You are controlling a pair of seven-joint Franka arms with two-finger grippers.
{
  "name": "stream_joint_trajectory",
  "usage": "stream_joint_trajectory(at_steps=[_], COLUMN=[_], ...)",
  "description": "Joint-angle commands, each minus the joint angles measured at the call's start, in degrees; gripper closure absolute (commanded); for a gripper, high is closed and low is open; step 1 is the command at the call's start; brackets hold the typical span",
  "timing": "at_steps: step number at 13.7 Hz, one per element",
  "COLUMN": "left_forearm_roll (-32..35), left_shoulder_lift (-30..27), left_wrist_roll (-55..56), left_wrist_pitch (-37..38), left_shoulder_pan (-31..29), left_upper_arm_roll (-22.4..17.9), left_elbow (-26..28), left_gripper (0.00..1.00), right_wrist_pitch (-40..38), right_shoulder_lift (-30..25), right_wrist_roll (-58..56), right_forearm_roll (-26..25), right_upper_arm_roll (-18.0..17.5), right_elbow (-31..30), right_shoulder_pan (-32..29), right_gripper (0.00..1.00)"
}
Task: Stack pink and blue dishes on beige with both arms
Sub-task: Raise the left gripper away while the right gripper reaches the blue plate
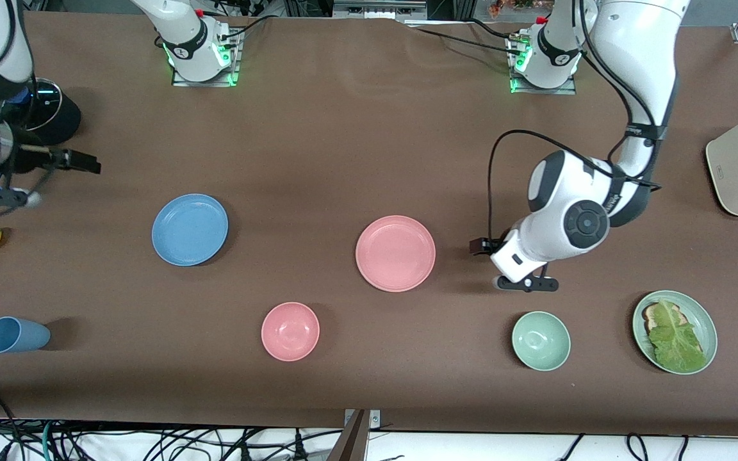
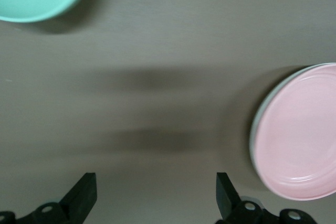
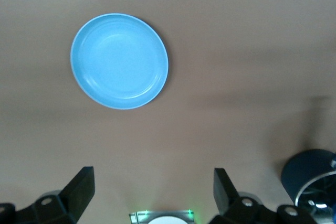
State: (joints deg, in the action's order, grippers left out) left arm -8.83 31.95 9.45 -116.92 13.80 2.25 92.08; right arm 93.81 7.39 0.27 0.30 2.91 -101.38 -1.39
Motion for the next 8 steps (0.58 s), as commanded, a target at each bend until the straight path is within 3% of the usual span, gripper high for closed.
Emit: stream_joint_trajectory(at_steps=[1,4,8], left_forearm_roll=[1.4,1.4,1.4], left_shoulder_lift=[-1.9,-2.8,-3.7], left_wrist_roll=[-5.6,-9.8,-10.9], left_wrist_pitch=[3.6,6.3,10.3], left_shoulder_pan=[-4.9,-9.7,-16.3], left_upper_arm_roll=[0.6,0.4,0.2], left_elbow=[0.1,0.1,-0.1], left_gripper=[0.0,0.0,0.0], right_wrist_pitch=[5.4,9.3,16.7], right_shoulder_lift=[3.0,7.3,12.6], right_wrist_roll=[0.3,-0.2,-3.5], right_forearm_roll=[1.2,6.0,8.6], right_upper_arm_roll=[0.6,1.7,1.7], right_elbow=[-2.9,-3.6,-5.3], right_shoulder_pan=[-0.4,-0.5,-0.5], right_gripper=[0.0,0.0,0.0])
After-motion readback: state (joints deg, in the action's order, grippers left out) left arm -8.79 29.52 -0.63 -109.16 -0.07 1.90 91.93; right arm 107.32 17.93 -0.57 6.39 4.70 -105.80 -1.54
